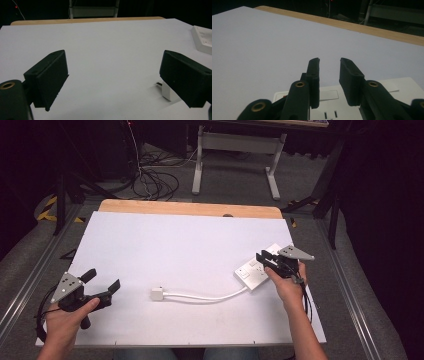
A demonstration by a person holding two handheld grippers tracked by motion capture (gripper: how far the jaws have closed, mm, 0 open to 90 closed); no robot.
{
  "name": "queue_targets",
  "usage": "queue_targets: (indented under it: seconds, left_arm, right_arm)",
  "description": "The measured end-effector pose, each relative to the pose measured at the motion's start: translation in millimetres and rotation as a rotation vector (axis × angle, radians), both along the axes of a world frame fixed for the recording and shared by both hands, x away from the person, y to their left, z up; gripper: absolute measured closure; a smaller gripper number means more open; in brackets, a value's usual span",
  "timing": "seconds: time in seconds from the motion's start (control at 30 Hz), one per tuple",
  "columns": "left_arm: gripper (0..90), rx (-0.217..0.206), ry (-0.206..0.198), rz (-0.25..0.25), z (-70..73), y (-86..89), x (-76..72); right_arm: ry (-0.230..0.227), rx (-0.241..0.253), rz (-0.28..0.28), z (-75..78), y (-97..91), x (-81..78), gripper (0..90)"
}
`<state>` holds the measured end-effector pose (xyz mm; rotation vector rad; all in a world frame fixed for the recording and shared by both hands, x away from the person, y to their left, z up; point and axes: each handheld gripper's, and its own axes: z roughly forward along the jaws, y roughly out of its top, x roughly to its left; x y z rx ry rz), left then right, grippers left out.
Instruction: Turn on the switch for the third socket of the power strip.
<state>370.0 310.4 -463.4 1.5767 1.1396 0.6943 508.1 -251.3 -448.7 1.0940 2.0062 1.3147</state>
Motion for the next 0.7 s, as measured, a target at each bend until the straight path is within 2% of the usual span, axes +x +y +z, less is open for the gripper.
queue_targets:
  seconds: [0.17, 0.33, 0.47, 0.7]
  left_arm:
    - [8.7, 0.003, 0.0, 0.0, 0.0, 0.0, -0.1]
    - [8.7, 0.003, -0.001, 0.003, 0.1, 0.2, -0.1]
    - [8.7, 0.001, 0.001, 0.004, -0.1, 0.5, 0.4]
    - [8.7, 0.002, -0.002, 0.005, -0.1, 2.0, -0.4]
  right_arm:
    - [-0.007, -0.003, 0.018, -0.9, -0.2, -8.5, 65.8]
    - [-0.029, 0.043, 0.024, 1.0, -2.0, -15.8, 60.4]
    - [-0.039, 0.038, 0.049, 1.1, -1.4, -21.2, 60.9]
    - [-0.059, 0.085, 0.054, 3.2, 1.6, -24.6, 56.5]
